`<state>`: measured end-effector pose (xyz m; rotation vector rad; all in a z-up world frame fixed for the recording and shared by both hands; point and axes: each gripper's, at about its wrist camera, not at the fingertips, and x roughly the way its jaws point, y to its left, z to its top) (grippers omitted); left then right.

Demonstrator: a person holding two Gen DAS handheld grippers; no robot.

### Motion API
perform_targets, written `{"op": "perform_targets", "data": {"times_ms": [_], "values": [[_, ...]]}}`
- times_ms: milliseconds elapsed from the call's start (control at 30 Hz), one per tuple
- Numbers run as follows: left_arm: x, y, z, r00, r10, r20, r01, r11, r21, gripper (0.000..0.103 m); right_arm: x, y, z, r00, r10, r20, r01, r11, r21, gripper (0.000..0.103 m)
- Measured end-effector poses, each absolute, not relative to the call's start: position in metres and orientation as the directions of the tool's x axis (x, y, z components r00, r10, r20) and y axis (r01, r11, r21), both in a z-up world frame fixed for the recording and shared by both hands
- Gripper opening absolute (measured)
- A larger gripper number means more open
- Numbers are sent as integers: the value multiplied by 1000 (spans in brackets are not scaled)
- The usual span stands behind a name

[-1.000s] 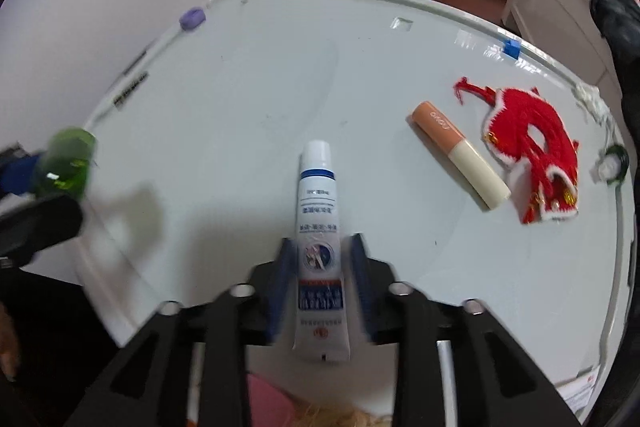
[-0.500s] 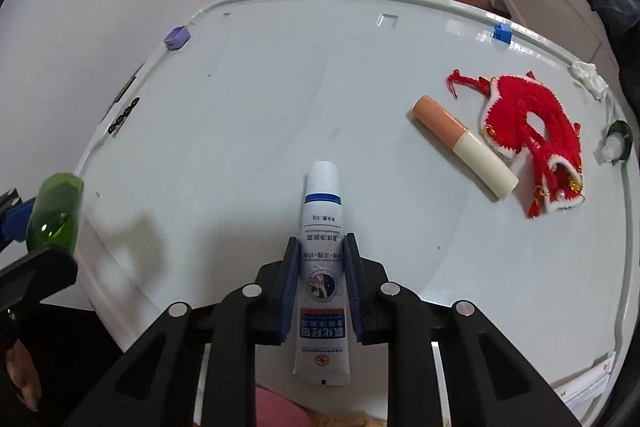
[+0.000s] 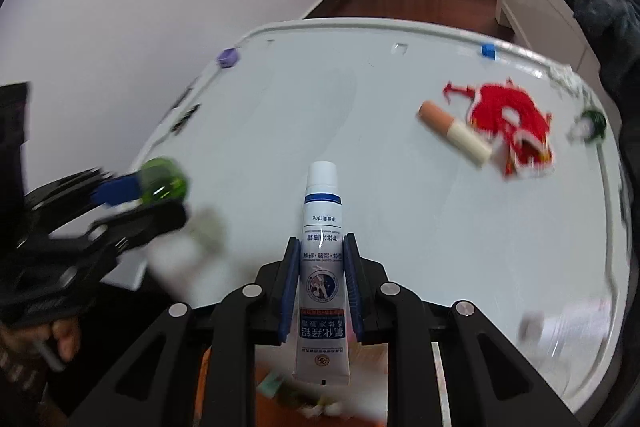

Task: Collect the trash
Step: 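Move both tools over the orange bucket and release the cap and tube, then grasp the clear plastic cup with the right tool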

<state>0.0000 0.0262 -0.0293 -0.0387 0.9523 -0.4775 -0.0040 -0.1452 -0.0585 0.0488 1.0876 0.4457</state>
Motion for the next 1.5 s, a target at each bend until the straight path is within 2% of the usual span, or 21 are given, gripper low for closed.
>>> {"op": "perform_targets", "data": {"times_ms": [133, 233, 467, 500, 567, 600, 667, 767, 933, 1300, 1433, 1500], "values": [[-44, 17, -43, 438, -402, -804, 411, 885, -218, 43, -64, -148, -73, 325, 401, -856, -321, 899, 298, 22], [-80, 8, -58, 383, -391, -837, 434, 876, -210, 43, -110, -151, -105, 236, 392, -889, -288, 902, 321, 22], [-137, -7, -97, 275, -330, -903, 460, 870, -177, 43, -159, -154, -163, 105, 347, -932, -217, 922, 319, 22], [-140, -10, -98, 281, -304, -910, 467, 872, -147, 43, -161, -155, -167, 98, 337, -937, -209, 927, 311, 26], [-143, -13, -98, 301, -262, -917, 469, 878, -97, 46, -158, -153, -171, 82, 310, -947, -189, 938, 291, 58], [-145, -14, -98, 310, -243, -919, 466, 881, -75, 49, -159, -154, -168, 100, 301, -948, -176, 943, 281, 62], [-148, -14, -98, 324, -212, -922, 456, 889, -44, 64, -157, -159, -161, 135, 295, -946, -155, 949, 274, 67], [-148, -18, -98, 339, -174, -925, 450, 893, -3, 64, -152, -166, -154, 180, 293, -939, -114, 955, 275, 77], [-146, -23, -95, 366, -135, -921, 450, 892, 48, 64, -144, -183, -149, 212, 311, -927, -80, 950, 300, 82], [-118, -22, -74, 425, -143, -894, 434, 899, 62, 64, -138, -192, -129, 274, 329, -904, -94, 944, 315, 83], [-92, -18, -47, 491, -191, -850, 404, 915, 27, 76, -133, -211, -99, 387, 297, -873, -80, 954, 289, 86], [-81, -23, -40, 515, -206, -832, 403, 915, 23, 77, -132, -221, -87, 429, 269, -862, -64, 961, 268, 86]]}}
